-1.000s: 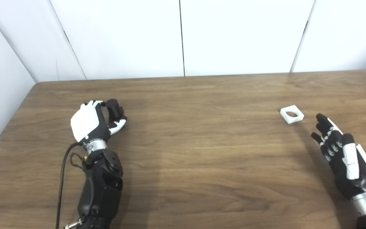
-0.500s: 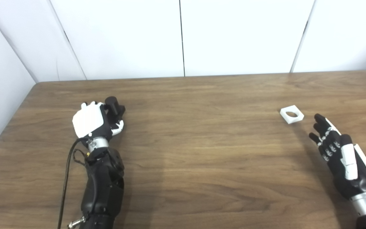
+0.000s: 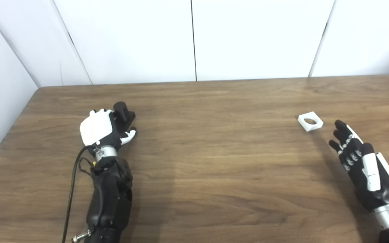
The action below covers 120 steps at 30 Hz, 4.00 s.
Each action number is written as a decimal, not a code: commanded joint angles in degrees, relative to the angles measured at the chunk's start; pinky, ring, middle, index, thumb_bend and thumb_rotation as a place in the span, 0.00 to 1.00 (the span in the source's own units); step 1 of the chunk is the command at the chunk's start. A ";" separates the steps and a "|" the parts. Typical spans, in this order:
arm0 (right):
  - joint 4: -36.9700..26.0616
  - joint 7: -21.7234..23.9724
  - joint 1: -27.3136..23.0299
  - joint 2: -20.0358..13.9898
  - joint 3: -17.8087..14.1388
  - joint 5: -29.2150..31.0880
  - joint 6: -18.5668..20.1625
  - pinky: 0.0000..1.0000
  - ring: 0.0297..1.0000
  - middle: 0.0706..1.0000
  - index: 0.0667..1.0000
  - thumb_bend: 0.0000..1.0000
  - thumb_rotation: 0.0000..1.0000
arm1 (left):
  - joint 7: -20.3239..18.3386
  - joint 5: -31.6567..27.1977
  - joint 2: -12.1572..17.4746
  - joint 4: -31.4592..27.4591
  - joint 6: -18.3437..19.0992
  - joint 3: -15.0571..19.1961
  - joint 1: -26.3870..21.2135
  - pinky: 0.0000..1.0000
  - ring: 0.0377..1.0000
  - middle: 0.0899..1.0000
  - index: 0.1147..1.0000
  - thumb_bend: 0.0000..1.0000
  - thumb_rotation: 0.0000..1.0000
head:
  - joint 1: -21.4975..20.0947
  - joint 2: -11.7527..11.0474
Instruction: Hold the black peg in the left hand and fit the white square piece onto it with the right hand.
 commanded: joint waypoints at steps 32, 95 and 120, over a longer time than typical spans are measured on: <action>3.73 0.39 3.99 0.88 0.70 1.47 0.13 0.97 1.00 1.00 0.95 0.62 0.98 | 7.48 -17.33 3.55 -9.66 -1.46 -6.80 3.75 0.75 0.95 0.85 0.42 0.52 0.05 | -0.50 0.80; -1.04 -2.96 2.01 2.16 2.44 -2.87 4.17 0.99 1.00 0.99 0.94 0.69 0.76 | -11.81 -18.84 -1.53 -31.79 -10.21 -27.45 20.78 0.80 0.95 0.87 0.43 0.52 0.06 | -5.83 1.44; 3.29 -7.68 -21.28 -12.95 10.93 -41.44 9.27 1.00 1.00 0.95 0.75 0.91 0.28 | -10.63 -16.81 -1.42 -29.39 -12.16 -27.59 20.95 1.00 0.96 0.87 0.43 0.52 0.06 | -6.96 1.11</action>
